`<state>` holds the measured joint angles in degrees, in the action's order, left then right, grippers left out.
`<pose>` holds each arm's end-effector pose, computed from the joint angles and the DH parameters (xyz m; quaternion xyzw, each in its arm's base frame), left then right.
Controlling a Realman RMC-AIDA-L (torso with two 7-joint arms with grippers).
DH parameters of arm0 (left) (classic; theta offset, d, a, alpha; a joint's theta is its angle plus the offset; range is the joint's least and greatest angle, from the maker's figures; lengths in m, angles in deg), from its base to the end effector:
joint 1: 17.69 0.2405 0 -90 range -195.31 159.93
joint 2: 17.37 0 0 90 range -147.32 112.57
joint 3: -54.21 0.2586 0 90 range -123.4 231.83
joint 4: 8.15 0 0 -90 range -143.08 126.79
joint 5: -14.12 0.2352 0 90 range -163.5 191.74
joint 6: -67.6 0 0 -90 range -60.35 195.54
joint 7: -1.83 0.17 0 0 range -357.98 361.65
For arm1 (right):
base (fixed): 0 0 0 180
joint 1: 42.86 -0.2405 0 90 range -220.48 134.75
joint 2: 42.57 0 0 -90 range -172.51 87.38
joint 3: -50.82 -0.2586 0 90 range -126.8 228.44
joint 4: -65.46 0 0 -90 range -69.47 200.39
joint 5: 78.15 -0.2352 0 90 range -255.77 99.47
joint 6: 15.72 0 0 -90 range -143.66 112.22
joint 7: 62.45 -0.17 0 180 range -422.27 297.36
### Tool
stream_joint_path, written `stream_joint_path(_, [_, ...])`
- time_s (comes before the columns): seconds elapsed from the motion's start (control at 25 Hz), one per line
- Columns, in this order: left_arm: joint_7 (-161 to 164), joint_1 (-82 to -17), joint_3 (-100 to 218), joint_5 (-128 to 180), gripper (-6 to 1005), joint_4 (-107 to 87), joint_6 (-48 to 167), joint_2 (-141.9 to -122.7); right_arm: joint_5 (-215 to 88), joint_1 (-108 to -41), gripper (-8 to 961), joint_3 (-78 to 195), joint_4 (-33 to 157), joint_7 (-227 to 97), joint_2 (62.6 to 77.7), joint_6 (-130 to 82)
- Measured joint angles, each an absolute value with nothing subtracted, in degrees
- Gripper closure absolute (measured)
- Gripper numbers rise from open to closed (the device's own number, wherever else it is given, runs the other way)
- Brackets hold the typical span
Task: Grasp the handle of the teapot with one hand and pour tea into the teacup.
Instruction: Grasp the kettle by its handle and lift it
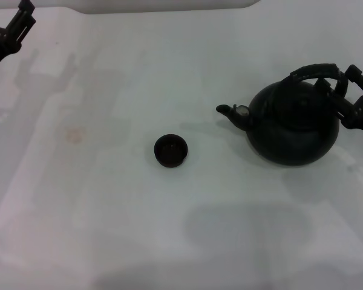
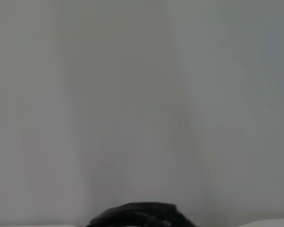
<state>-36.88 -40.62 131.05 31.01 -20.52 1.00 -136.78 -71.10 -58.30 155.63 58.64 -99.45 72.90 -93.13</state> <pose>-0.3368 0.3764 -0.0126 -0.6848 -0.3157 -0.4120 0.5115 0.3653 0.2919 -0.0415 -0.7750 0.2955 0.3624 0.4250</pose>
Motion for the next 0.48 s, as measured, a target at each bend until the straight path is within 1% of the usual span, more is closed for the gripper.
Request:
stream_joint_path(0.2, [-36.85,-40.86,131.02,30.99,123,-20.47,1.27,-136.85,-71.15,-58.47,144,155.37,57.86,-99.24,72.92,-91.42])
stream_joint_path(0.48, [-36.84,-40.90,130.93,30.98,123,-20.45,1.08,-136.76,-71.13,-58.49,281,155.00,57.82,-99.11,72.93,-91.88])
